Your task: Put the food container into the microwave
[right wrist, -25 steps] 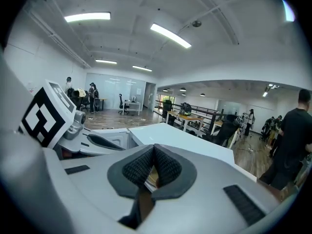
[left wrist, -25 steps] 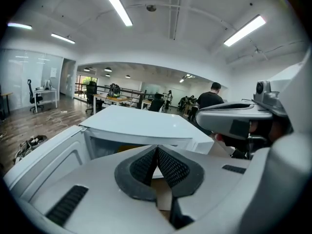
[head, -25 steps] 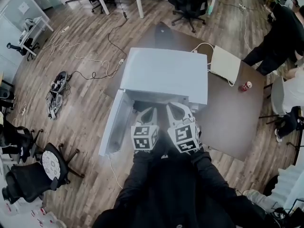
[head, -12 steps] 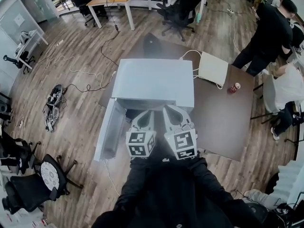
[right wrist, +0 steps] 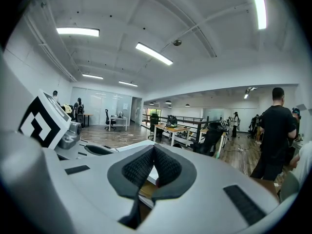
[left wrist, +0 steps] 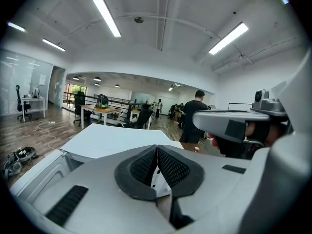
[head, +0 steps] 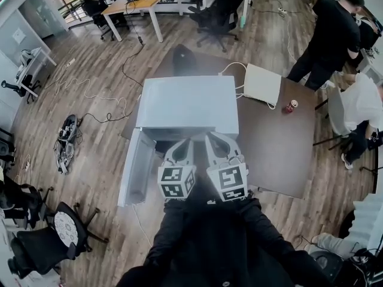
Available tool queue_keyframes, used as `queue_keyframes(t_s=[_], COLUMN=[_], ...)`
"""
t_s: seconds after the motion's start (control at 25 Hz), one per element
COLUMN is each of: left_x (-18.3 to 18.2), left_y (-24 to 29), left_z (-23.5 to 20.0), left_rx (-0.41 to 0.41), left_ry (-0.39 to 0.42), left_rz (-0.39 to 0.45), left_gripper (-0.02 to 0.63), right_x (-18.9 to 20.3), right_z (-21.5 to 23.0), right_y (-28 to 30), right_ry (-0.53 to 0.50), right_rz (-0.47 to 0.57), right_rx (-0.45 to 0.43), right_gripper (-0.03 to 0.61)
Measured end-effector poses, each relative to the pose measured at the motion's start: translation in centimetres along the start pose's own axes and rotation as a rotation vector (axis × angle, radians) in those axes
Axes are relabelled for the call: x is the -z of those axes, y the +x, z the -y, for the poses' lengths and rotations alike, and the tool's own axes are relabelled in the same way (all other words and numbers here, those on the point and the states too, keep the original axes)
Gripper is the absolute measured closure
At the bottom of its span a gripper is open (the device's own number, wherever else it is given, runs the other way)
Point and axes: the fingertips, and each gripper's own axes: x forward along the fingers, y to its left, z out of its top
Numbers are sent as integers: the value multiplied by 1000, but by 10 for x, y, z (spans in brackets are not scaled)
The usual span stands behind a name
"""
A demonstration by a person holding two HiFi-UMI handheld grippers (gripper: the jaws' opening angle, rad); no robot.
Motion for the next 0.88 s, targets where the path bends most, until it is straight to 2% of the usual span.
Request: queue_keyframes(t_s=[0.88], left_x=[9], left_y=[8], left_z=[7], left_rx=[6], left_ry=[37], left_rz=[-38], left_gripper=[580], right_x=[12], right_z=[10], right_y=[-5], right_ry=[23], right_rz=[-11], right_rx=[13], right_gripper=[555])
